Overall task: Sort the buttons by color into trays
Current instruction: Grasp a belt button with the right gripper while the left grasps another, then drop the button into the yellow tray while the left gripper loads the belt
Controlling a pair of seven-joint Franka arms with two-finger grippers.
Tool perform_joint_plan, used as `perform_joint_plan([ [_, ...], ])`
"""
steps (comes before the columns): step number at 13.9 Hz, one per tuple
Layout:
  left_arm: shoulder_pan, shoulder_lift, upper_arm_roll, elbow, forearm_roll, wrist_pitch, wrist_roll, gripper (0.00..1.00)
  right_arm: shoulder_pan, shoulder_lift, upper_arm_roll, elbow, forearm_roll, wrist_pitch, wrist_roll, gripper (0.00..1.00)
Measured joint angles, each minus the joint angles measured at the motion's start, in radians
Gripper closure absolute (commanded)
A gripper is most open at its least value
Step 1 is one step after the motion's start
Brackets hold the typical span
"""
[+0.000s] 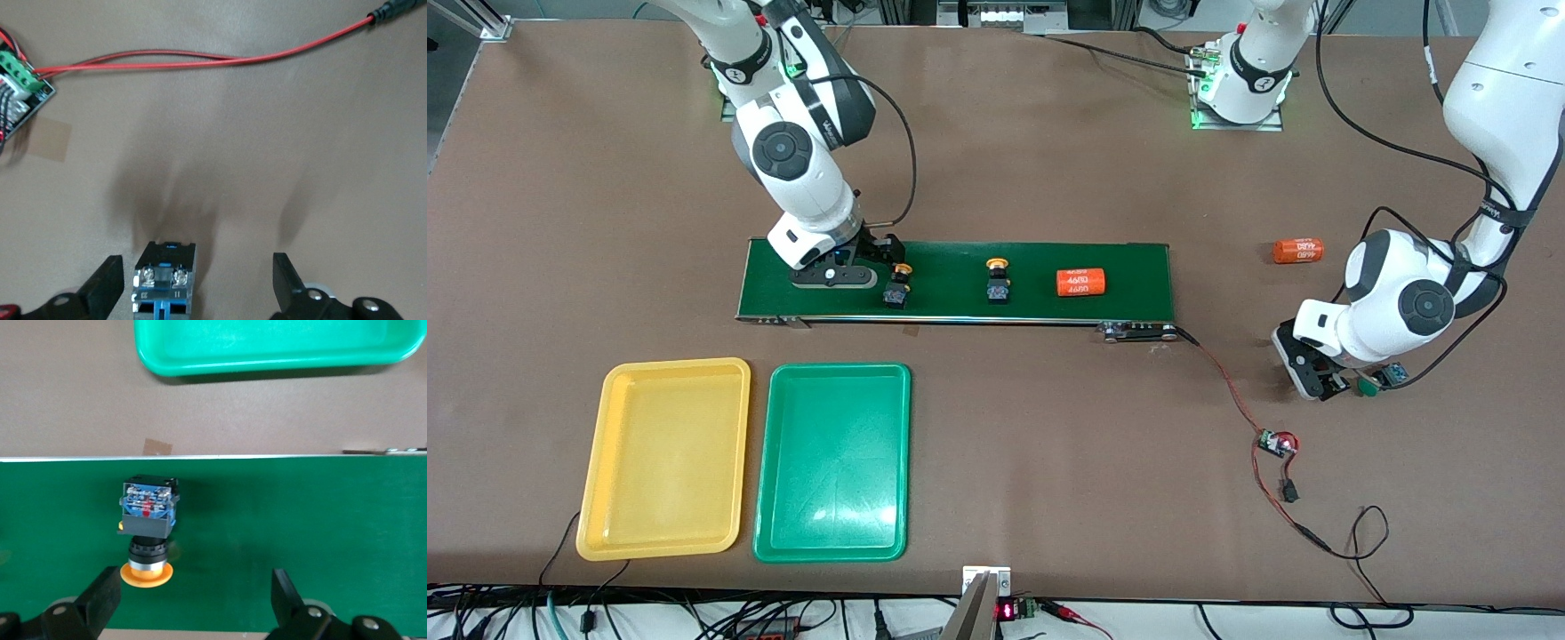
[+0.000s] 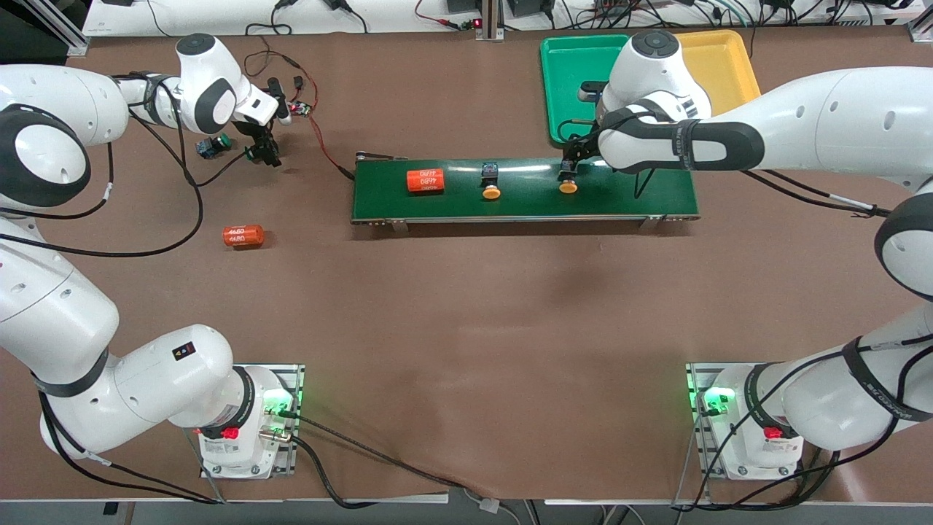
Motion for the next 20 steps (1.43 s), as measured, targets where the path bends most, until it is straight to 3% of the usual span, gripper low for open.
perform_joint_plan([
  [3, 0.0, 0.002, 0.005, 0.0, 0.0, 0.0, 0.021, 0.82, 0.006, 0.032, 0.0, 0.023, 0.0, 0.0, 0.004, 0.0],
  [4, 0.0, 0.003, 0.006, 0.0, 0.0, 0.0, 0.029, 0.93, 0.006, 0.046, 0.0, 0.034, 0.0, 0.0, 0.005, 0.03],
  [6, 0.0, 0.002, 0.006, 0.002, 0.0, 0.0, 0.039, 0.99, 0.006, 0.08, 0.0, 0.059, -0.003, 0.001, 0.006, 0.19],
  [7, 0.0, -0.002, 0.005, 0.003, 0.001, 0.0, 0.042, 1.0, 0.006, 0.098, -0.001, 0.071, -0.016, 0.003, 0.006, 0.32],
  [9, -0.009, -0.022, -0.007, 0.004, 0.001, -0.008, 0.065, 1.0, 0.004, 0.131, -0.006, 0.087, -0.057, 0.022, 0.011, 0.7],
  [11, -0.066, -0.066, -0.032, 0.003, -0.007, -0.069, 0.065, 1.0, 0.0, 0.155, -0.013, 0.092, -0.072, 0.041, 0.012, 0.97],
  [14, -0.198, -0.15, -0.045, 0.0, -0.166, -0.165, -0.044, 1.0, -0.005, 0.157, -0.019, 0.106, -0.073, 0.041, 0.013, 1.0],
  [16, -0.269, -0.187, -0.047, -0.005, -0.261, -0.189, -0.183, 1.0, -0.044, 0.154, -0.024, 0.17, -0.084, -0.017, 0.0, 1.0],
  [20, -0.415, -0.208, -0.051, -0.008, -0.284, -0.208, -0.575, 1.0, -0.256, 0.148, -0.032, 0.503, -0.09, -0.364, -0.329, 1.0],
])
